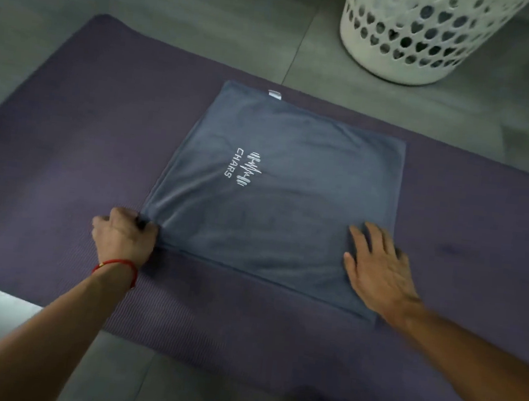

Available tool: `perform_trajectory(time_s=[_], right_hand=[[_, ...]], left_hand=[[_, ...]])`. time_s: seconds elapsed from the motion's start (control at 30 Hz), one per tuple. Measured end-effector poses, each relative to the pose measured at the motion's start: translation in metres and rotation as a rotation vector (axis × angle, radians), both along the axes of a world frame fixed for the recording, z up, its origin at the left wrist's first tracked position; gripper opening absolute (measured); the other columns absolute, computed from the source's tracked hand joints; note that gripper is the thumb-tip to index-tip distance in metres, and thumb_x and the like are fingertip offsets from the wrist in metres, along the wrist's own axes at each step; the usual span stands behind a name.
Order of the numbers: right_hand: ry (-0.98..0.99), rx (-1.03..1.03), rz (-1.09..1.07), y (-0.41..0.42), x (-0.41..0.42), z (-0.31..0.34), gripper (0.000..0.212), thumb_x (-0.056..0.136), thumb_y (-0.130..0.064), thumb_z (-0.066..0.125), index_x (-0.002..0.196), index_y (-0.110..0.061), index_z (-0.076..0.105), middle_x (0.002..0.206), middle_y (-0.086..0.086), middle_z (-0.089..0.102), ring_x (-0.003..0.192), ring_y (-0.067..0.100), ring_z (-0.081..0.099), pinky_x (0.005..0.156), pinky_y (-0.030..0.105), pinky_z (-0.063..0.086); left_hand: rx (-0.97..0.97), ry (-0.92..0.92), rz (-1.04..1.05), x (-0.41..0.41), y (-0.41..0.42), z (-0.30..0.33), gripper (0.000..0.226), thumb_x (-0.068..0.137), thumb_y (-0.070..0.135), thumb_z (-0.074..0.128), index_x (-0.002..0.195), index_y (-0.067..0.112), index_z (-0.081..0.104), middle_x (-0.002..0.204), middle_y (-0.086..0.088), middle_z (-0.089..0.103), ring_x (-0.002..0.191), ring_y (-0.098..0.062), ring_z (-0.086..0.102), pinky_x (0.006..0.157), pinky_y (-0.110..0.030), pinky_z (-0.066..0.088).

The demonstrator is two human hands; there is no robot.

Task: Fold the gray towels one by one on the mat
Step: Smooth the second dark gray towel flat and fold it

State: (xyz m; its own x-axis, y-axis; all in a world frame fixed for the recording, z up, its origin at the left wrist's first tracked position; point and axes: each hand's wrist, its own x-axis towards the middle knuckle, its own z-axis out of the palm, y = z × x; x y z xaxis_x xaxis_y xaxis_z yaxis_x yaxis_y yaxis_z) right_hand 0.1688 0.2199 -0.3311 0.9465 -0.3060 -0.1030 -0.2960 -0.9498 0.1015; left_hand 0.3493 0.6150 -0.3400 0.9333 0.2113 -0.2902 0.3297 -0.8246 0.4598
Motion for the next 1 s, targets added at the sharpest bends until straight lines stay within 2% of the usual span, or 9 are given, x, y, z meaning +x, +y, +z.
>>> perform_trajectory(time_s=[0.1, 0.2, 0.33, 0.43, 0.53, 0.6, 0.67, 0.83, 1.0], right_hand=[[-0.153, 0.072, -0.364, 0.023, -0.042, -0.005, 0.048, 0.092, -0.034, 0.064, 0.129, -0.006, 0.052, 0.122, 0.022, 0.052, 0.108, 0.044, 0.053, 0.078, 0.055, 0.051], [-0.354, 0.182, -0.630, 0.056, -0.069, -0.014, 0.042, 0.088, -0.024, 0.075, 0.111, 0.003, 0.054, 0.104, 0.030, 0.055, 0.093, 0.049, 0.054, 0.075, 0.055, 0.049], [-0.350, 0.365, -0.864, 0.078, -0.073, -0.011, 0.039, 0.095, -0.036, 0.064, 0.107, 0.001, 0.061, 0.107, 0.026, 0.060, 0.100, 0.046, 0.054, 0.083, 0.050, 0.047], [-0.404, 0.535, -0.929, 0.069, -0.075, -0.005, 0.031, 0.099, -0.034, 0.058, 0.103, -0.002, 0.058, 0.097, 0.016, 0.064, 0.091, 0.035, 0.058, 0.086, 0.045, 0.046], [-0.514, 0.851, -1.074, 0.052, -0.085, 0.000, 0.030, 0.099, -0.039, 0.060, 0.092, -0.010, 0.058, 0.079, 0.007, 0.063, 0.071, 0.025, 0.061, 0.066, 0.039, 0.056], [-0.626, 1.070, -1.139, 0.050, -0.095, 0.005, 0.023, 0.099, -0.028, 0.063, 0.085, -0.012, 0.055, 0.069, 0.007, 0.058, 0.049, 0.013, 0.058, 0.043, 0.027, 0.049], [-0.655, 1.151, -1.191, 0.055, -0.107, 0.011, 0.021, 0.098, -0.019, 0.065, 0.081, -0.015, 0.054, 0.069, 0.008, 0.056, 0.040, 0.006, 0.051, 0.039, 0.023, 0.044], [-0.713, 1.282, -1.251, 0.082, -0.143, 0.025, 0.019, 0.096, -0.011, 0.067, 0.100, -0.018, 0.049, 0.084, 0.010, 0.059, 0.051, 0.015, 0.050, 0.051, 0.031, 0.046], [-0.760, 1.730, -1.170, 0.086, -0.146, 0.041, 0.024, 0.100, -0.003, 0.052, 0.092, -0.021, 0.066, 0.098, 0.003, 0.067, 0.068, 0.016, 0.062, 0.068, 0.026, 0.058]], left_hand=[[0.063, 0.068, -0.171, 0.008, 0.001, 0.019, 0.025, 0.084, 0.026, 0.074, 0.074, 0.005, 0.064, 0.083, -0.023, 0.065, 0.092, -0.045, 0.060, 0.074, -0.041, 0.046], [0.112, 0.231, -0.236, 0.027, 0.003, 0.026, 0.031, 0.084, 0.031, 0.078, 0.092, 0.002, 0.072, 0.100, -0.022, 0.068, 0.101, -0.043, 0.063, 0.079, -0.037, 0.049], [-0.004, 0.383, -0.178, 0.051, 0.018, 0.020, 0.042, 0.077, 0.029, 0.084, 0.101, -0.002, 0.068, 0.089, -0.019, 0.066, 0.079, -0.037, 0.067, 0.065, -0.039, 0.060], [-0.214, 0.460, -0.122, 0.044, 0.020, 0.040, 0.020, 0.091, 0.016, 0.073, 0.101, 0.001, 0.064, 0.087, -0.021, 0.069, 0.065, -0.031, 0.066, 0.055, -0.035, 0.061], [-0.349, 0.445, -0.156, 0.030, 0.026, 0.053, 0.010, 0.093, 0.012, 0.070, 0.094, 0.006, 0.061, 0.083, -0.021, 0.073, 0.052, -0.020, 0.068, 0.043, -0.023, 0.054], [-0.422, 0.405, -0.149, 0.019, 0.033, 0.055, 0.016, 0.091, 0.010, 0.072, 0.091, 0.008, 0.056, 0.082, -0.023, 0.073, 0.051, -0.018, 0.068, 0.044, -0.023, 0.054], [-0.504, 0.445, -0.138, 0.005, 0.045, 0.057, 0.020, 0.090, 0.008, 0.071, 0.095, 0.007, 0.051, 0.085, -0.028, 0.070, 0.053, -0.020, 0.068, 0.048, -0.024, 0.057], [-0.500, 0.423, -0.288, -0.034, 0.086, 0.062, 0.032, 0.092, 0.003, 0.066, 0.106, 0.021, 0.043, 0.083, -0.027, 0.072, 0.066, -0.033, 0.068, 0.062, -0.038, 0.058], [-0.332, 0.279, -0.542, -0.028, 0.089, 0.066, 0.029, 0.096, -0.002, 0.058, 0.093, 0.023, 0.070, 0.085, -0.012, 0.072, 0.080, -0.035, 0.072, 0.077, -0.040, 0.063]])
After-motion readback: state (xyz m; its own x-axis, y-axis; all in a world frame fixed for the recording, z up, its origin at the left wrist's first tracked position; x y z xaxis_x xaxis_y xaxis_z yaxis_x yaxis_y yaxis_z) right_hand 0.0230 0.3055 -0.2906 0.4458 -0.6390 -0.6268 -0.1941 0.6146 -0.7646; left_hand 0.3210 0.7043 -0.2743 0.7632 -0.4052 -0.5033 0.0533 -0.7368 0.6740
